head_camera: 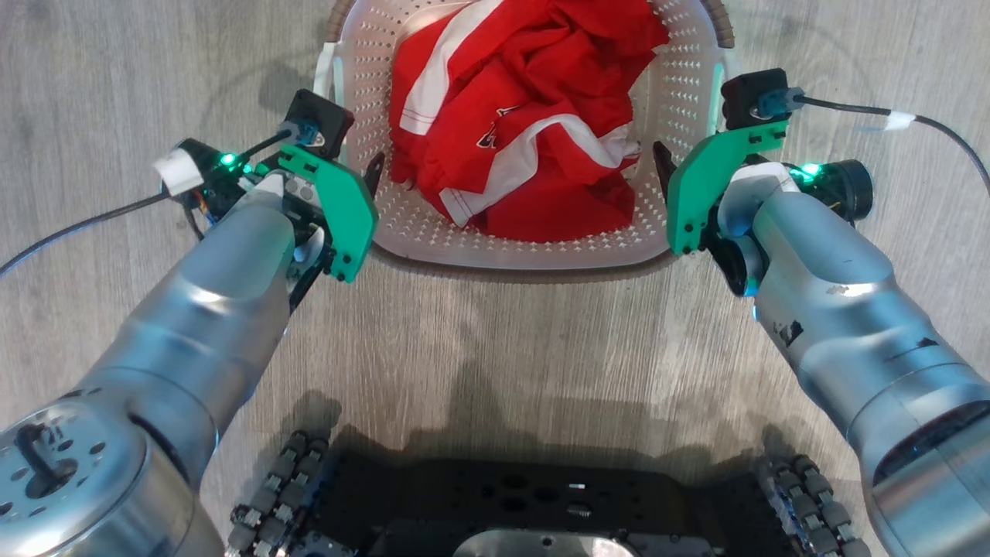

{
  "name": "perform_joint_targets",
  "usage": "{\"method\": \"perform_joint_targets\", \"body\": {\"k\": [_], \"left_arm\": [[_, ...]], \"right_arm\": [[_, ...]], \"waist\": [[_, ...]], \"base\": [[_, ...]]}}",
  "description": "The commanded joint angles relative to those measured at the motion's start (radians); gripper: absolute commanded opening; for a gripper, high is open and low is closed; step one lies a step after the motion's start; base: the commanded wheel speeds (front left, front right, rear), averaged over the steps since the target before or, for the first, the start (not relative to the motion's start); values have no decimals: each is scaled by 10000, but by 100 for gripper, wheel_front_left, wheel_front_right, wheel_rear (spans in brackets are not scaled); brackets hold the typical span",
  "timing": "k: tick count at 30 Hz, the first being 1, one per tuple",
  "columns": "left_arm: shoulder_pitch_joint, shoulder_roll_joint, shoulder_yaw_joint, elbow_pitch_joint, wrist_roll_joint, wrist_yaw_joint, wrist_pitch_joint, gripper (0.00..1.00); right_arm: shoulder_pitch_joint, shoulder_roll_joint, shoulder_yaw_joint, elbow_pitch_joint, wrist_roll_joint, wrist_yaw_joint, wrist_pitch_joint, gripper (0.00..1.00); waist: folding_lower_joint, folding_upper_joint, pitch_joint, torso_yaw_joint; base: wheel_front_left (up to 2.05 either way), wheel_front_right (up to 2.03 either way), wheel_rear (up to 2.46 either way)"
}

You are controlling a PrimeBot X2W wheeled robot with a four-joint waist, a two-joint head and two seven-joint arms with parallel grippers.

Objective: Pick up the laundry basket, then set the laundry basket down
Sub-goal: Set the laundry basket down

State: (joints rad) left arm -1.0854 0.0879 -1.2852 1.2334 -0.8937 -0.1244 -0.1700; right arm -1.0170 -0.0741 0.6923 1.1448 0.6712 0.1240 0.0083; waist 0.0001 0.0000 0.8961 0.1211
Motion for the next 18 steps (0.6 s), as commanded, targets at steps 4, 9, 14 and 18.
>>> {"method": "perform_joint_targets", "body": {"k": [4,9,14,18], "left_arm": [[-128,154,54,149,-59,-63,-232,100],[-179,152,53,253,-43,-63,-354,100],[-167,142,53,363,-50,-63,-483,100],[-90,154,53,415,-68,-63,-515,100]], "right_arm": [[388,239,235,15,181,67,-47,100],[380,239,316,110,282,67,12,100],[403,239,461,105,416,67,57,100],[442,239,581,66,532,67,30,100]], "waist": [[-1,0,-28,-12],[-1,0,-61,-25],[-1,0,-158,-66],[-1,0,-311,-121]], "base": [[0,0,0],[0,0,0],[0,0,0],[0,0,0]]}}
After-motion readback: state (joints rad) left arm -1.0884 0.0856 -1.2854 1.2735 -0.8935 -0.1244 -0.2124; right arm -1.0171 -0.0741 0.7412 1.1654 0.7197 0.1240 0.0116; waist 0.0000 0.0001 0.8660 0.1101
